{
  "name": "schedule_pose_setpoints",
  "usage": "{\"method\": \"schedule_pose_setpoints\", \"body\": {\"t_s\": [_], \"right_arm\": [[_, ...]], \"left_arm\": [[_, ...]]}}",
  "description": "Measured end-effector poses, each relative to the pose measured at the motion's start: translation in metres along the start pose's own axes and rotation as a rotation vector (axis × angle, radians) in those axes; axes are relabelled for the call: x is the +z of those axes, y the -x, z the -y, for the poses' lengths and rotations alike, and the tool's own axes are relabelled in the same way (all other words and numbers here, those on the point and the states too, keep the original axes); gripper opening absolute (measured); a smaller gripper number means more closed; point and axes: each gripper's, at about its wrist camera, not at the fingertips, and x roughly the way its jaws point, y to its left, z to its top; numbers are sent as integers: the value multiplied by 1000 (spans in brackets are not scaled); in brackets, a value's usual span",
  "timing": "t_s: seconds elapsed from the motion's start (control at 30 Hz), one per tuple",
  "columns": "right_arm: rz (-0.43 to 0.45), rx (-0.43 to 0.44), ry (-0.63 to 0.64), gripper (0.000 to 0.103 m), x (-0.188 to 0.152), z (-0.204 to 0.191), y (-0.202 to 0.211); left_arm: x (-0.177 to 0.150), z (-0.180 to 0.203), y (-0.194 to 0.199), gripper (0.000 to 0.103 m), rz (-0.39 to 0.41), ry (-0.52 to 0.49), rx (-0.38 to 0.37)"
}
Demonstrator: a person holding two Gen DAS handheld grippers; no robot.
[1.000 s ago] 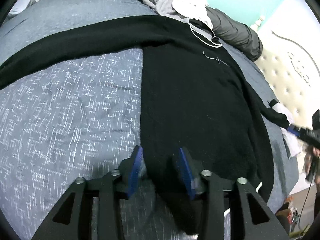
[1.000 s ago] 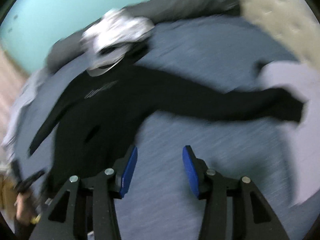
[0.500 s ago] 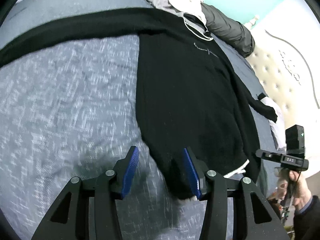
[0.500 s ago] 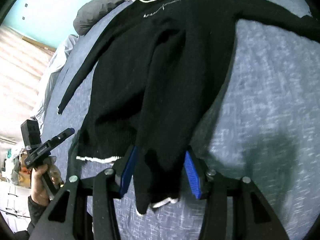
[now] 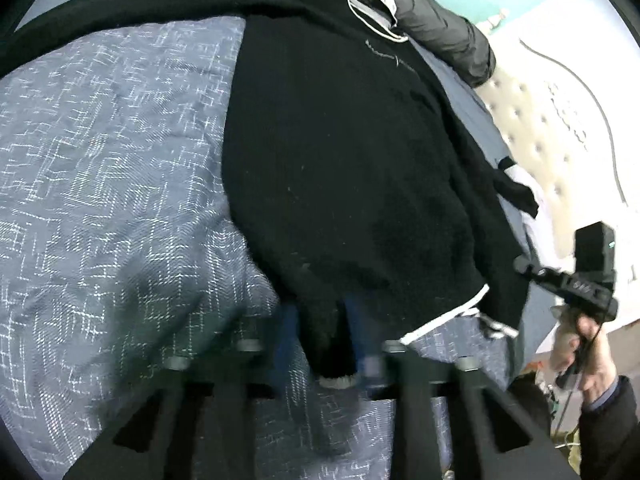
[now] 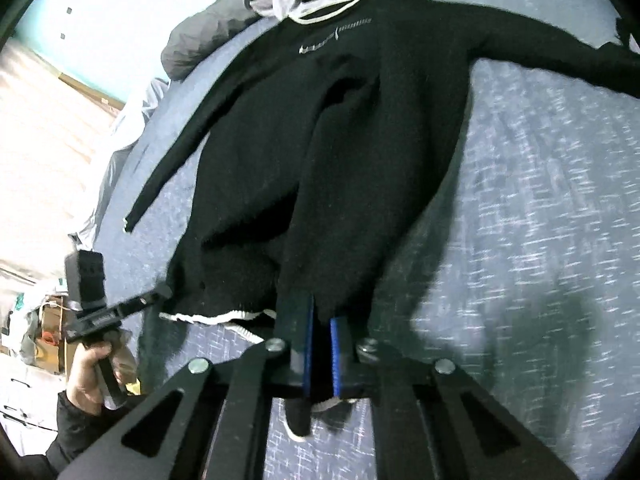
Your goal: Fold clothes
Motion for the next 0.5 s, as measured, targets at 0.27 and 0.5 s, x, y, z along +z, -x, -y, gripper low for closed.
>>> {"method": "schedule_pose_setpoints", "body": {"t_s": [0.27, 0.5], "right_arm": [[74, -22, 4, 6, 8, 15, 53], [83, -42, -16, 5, 15, 37, 87]], "left_arm": [[7, 14, 47, 9, 75, -37, -12], [6, 25, 109, 9, 106, -109, 44]]}}
